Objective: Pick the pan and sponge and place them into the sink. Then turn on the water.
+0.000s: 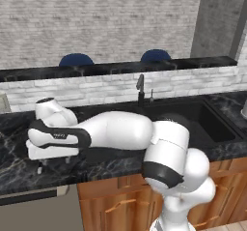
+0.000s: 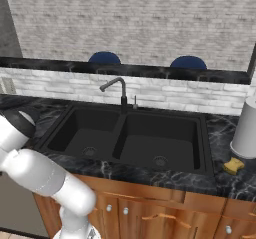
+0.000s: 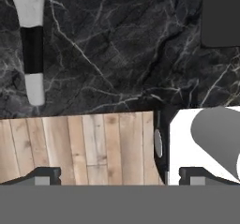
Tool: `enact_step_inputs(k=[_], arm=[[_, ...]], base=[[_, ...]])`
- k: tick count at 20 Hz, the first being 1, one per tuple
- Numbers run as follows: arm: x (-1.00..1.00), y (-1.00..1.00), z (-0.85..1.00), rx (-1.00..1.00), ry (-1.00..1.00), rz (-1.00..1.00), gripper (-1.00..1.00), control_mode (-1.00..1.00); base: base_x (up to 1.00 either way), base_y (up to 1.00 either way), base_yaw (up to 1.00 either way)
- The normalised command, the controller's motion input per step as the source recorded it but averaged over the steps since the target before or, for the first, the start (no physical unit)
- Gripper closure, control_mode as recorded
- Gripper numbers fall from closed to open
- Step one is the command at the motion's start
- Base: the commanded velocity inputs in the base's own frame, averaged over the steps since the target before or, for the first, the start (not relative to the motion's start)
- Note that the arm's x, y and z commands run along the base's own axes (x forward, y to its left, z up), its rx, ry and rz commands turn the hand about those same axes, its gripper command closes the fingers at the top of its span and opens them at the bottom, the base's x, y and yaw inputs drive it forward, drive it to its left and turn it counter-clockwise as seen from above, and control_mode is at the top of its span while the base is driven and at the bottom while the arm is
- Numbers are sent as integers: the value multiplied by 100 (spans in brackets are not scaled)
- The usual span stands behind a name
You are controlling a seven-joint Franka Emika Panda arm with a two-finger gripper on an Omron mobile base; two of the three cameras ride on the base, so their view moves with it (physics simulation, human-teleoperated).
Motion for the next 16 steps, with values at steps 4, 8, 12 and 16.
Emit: enact_step_inputs(k=[4, 8, 12, 16], arm=[[19, 27, -34, 0, 0, -1, -100, -100], [15, 34, -17, 0, 0, 0, -100, -100], [14, 26, -14, 0, 0, 0, -100, -100], [21, 15, -23, 0, 0, 0, -100, -100]], base=[[0, 0, 0], [0, 0, 0], [0, 0, 0], [0, 0, 0]])
